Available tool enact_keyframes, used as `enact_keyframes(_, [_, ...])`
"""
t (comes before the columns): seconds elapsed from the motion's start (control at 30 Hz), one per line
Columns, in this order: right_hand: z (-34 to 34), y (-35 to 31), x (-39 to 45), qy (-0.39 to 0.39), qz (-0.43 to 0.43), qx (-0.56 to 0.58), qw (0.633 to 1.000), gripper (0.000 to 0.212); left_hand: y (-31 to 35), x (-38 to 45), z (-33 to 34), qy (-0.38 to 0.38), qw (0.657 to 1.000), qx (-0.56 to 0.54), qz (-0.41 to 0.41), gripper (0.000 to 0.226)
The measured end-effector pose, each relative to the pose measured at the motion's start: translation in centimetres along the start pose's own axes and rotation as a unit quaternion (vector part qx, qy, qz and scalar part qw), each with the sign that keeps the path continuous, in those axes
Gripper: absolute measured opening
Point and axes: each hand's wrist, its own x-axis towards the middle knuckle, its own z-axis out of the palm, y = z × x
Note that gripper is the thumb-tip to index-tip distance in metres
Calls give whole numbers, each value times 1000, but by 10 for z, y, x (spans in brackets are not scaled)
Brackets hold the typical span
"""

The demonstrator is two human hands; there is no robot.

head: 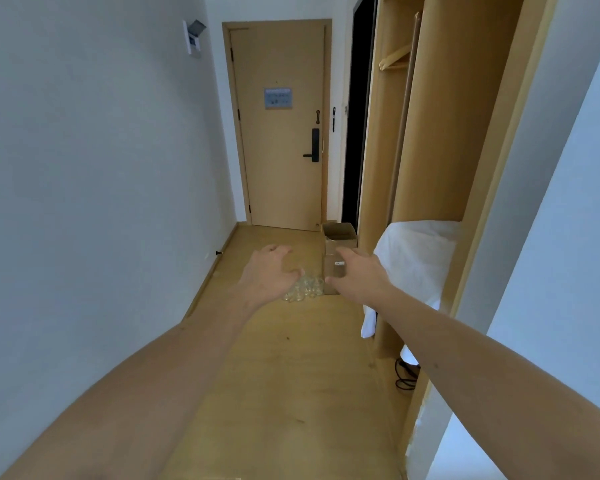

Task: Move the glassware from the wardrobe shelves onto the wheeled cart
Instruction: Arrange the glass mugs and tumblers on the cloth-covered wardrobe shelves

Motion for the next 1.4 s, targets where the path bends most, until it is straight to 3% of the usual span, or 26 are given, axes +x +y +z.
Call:
enact_keyframes(0.27, [25, -10, 97, 11, 11, 7, 1000, 60, -52, 106, 12, -3, 1000, -5, 27, 64])
enact_keyframes(0.6, [65, -39, 243, 6, 44, 8, 999, 60, -129, 255, 14, -25, 999, -25, 30, 61])
enact_keyframes(0.97, [104, -14, 354, -25, 67, 28, 997, 44, -171, 356, 60, -54, 998, -36, 15, 62])
enact_keyframes(1.2, [120, 21, 466, -20, 55, 18, 998, 72, -179, 449, 90, -43, 999, -1, -10, 64])
enact_keyframes(1.4, [107, 72, 567, -16, 48, 24, 998, 77, -162, 551, 127, -49, 998, 17, -23, 65])
